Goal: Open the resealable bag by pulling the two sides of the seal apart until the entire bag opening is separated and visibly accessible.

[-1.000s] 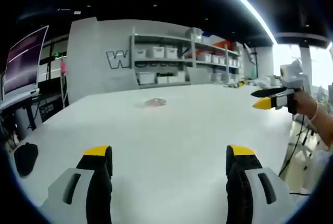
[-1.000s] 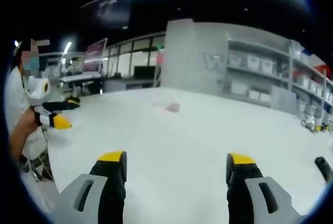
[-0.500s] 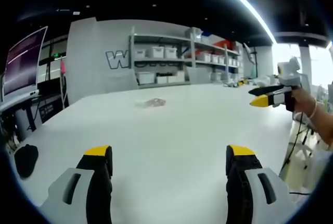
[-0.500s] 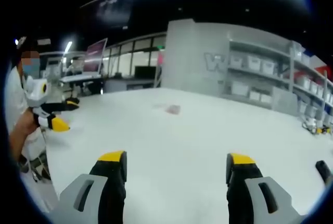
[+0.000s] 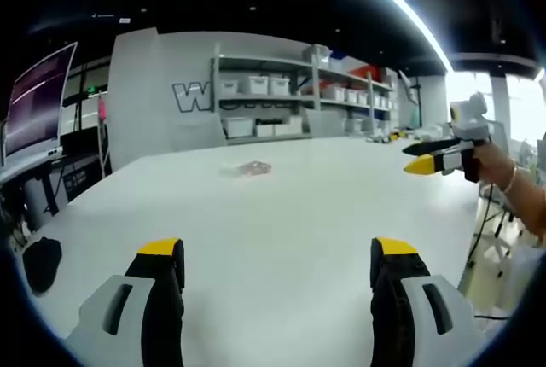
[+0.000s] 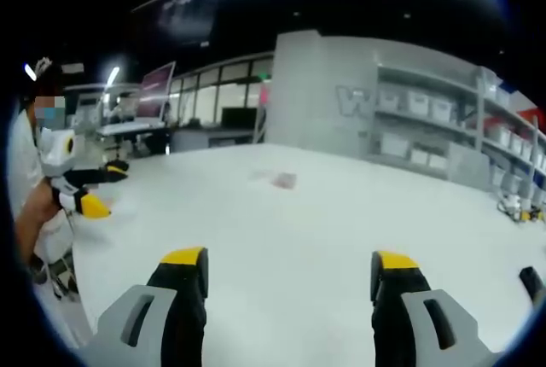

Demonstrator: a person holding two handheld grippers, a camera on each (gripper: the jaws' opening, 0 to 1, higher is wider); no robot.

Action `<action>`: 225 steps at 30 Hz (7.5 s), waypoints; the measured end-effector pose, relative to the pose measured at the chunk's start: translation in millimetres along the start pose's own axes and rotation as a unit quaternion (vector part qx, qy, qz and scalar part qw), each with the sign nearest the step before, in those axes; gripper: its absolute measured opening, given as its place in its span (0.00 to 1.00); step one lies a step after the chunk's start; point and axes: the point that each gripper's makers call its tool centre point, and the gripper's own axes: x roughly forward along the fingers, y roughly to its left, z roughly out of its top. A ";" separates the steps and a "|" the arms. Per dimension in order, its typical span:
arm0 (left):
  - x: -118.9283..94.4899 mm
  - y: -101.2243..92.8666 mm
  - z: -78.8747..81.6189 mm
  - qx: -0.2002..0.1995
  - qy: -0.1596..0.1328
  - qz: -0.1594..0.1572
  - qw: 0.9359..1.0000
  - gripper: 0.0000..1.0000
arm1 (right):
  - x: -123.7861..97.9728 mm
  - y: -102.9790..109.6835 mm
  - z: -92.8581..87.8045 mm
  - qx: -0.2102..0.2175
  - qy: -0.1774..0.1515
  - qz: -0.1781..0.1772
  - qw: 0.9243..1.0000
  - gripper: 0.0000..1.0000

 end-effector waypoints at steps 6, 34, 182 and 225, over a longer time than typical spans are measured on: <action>1.6 0.3 2.2 0.001 0.000 -0.001 1.000 0.88 | 1.7 -2.8 3.0 0.002 -0.002 -0.001 1.000 0.78; 7.4 0.2 1.8 -0.003 0.007 -0.004 1.000 0.87 | 13.5 -8.0 7.3 0.007 -0.002 0.001 1.000 0.77; 32.2 -13.5 11.0 -0.001 0.025 -0.041 0.999 0.86 | 106.8 -6.0 29.4 0.011 0.039 0.031 0.999 0.72; 23.5 -14.3 25.4 0.009 0.013 -0.043 0.999 0.86 | 134.4 8.0 41.4 -0.001 0.053 0.034 0.998 0.70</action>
